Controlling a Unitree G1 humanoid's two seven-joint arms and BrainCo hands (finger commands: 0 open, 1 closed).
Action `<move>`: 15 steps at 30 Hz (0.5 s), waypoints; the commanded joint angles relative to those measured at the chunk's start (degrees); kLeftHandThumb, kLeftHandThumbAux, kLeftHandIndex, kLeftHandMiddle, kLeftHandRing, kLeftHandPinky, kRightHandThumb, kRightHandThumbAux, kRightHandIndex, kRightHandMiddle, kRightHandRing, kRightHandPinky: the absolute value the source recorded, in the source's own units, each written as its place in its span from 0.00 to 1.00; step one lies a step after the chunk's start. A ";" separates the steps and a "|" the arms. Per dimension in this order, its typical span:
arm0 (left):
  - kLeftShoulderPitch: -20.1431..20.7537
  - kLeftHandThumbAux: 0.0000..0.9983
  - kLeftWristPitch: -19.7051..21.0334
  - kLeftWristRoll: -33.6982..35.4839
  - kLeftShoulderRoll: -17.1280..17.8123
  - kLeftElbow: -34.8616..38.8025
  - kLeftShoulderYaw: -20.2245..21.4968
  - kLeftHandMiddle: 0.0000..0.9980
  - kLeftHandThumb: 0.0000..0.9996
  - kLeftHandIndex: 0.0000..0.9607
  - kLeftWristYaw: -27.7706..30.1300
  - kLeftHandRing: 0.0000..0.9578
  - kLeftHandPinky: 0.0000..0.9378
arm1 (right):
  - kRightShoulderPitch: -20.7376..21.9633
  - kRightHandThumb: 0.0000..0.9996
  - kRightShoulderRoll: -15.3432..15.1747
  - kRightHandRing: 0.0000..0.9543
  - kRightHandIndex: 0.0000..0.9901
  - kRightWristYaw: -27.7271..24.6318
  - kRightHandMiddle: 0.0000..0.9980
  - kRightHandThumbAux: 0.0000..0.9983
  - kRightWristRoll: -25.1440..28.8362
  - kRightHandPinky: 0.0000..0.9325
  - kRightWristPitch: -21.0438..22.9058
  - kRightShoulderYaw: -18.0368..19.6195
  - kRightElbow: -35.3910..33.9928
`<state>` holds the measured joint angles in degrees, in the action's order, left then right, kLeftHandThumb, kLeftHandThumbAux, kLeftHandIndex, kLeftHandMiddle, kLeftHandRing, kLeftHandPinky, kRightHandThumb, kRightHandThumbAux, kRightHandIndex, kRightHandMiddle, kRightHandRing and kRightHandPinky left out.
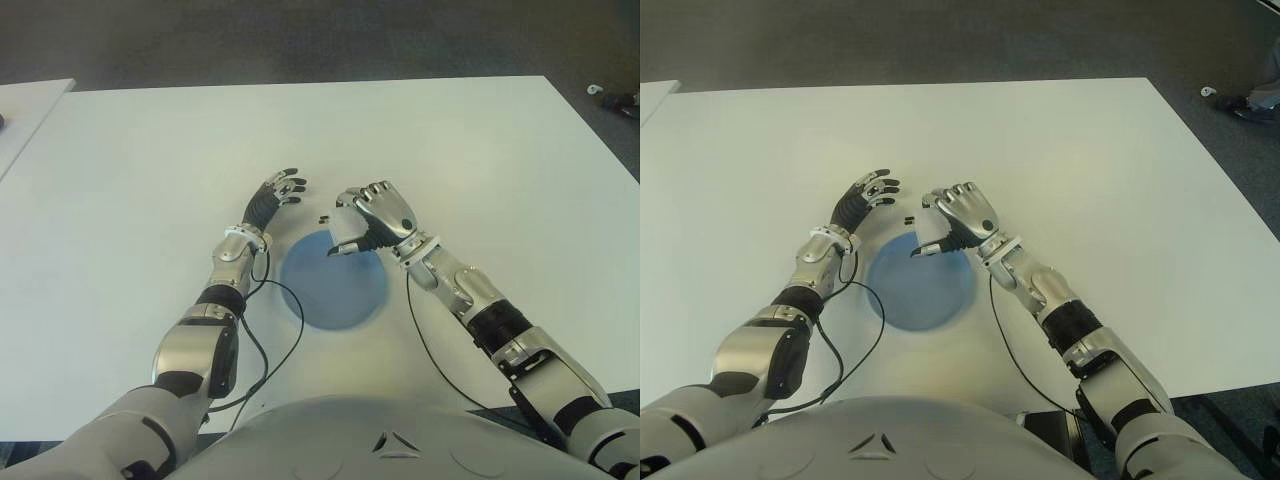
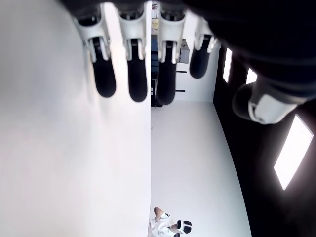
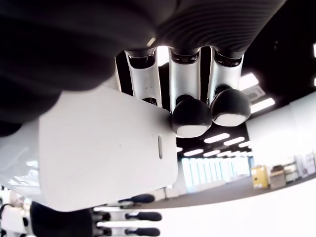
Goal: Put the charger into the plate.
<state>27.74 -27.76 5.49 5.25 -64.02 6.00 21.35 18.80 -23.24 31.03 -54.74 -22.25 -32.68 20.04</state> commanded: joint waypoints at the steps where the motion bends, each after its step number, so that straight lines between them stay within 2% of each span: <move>1: -2.22 0.42 3.29 -1.14 -0.55 -2.42 -0.52 0.29 0.00 0.20 -0.94 0.30 0.32 | -0.96 0.75 0.80 0.93 0.45 -2.92 0.88 0.71 2.54 0.95 -1.42 0.27 0.38; 6: -2.23 0.44 3.35 -0.96 -0.69 -2.31 -0.48 0.29 0.00 0.20 -0.87 0.31 0.33 | -1.54 0.75 0.97 0.92 0.45 -8.21 0.89 0.71 5.77 0.95 -2.42 0.82 -0.36; 15: -2.28 0.45 3.38 -1.11 -0.96 -2.08 -0.65 0.28 0.00 0.18 -1.05 0.30 0.31 | -2.61 0.74 1.35 0.91 0.44 -14.27 0.88 0.71 8.55 0.95 -2.50 1.47 -2.31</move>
<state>27.91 -27.40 5.50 4.90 -63.99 5.92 20.99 17.11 -22.24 18.65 -47.42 -24.60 -31.79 18.87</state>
